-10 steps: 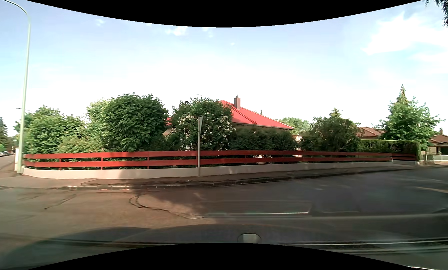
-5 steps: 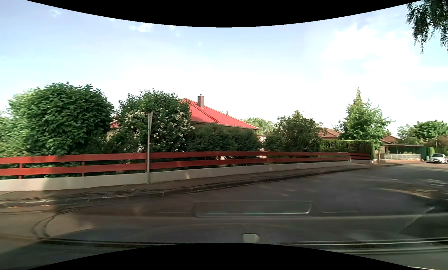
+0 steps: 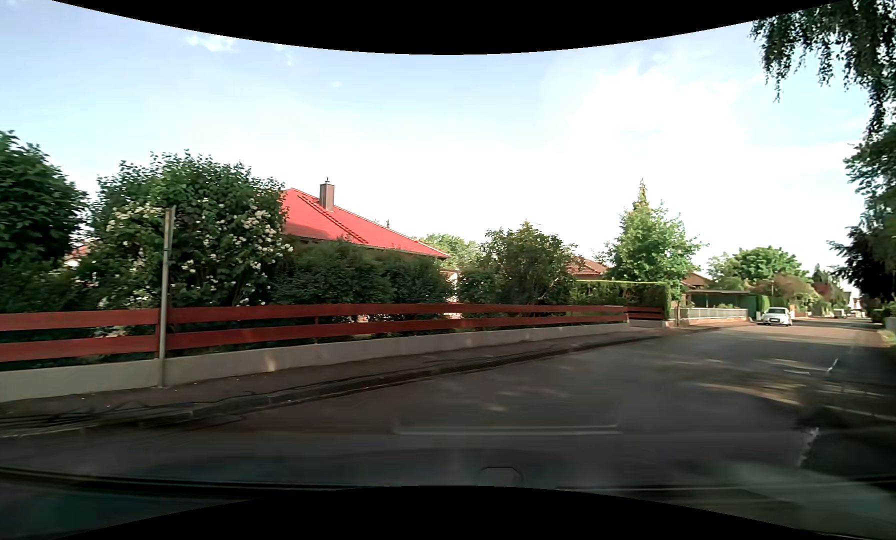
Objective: Follow the waypoints while adhering to traffic rules and regulations
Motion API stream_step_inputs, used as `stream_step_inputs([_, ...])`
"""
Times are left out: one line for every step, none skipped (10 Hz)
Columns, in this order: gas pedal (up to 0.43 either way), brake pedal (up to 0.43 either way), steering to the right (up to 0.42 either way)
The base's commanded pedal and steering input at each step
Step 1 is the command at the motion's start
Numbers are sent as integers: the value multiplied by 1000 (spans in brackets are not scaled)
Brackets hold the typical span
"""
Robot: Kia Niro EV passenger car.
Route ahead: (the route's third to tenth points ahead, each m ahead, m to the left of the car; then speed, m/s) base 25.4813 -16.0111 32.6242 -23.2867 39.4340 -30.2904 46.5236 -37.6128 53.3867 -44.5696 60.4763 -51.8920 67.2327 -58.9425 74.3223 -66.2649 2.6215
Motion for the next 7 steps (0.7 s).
stream_step_inputs([8,0,469])
stream_step_inputs([8,0,469])
stream_step_inputs([8,0,468])
stream_step_inputs([8,0,464])
stream_step_inputs([8,0,462])
stream_step_inputs([8,0,462])
stream_step_inputs([8,0,463])
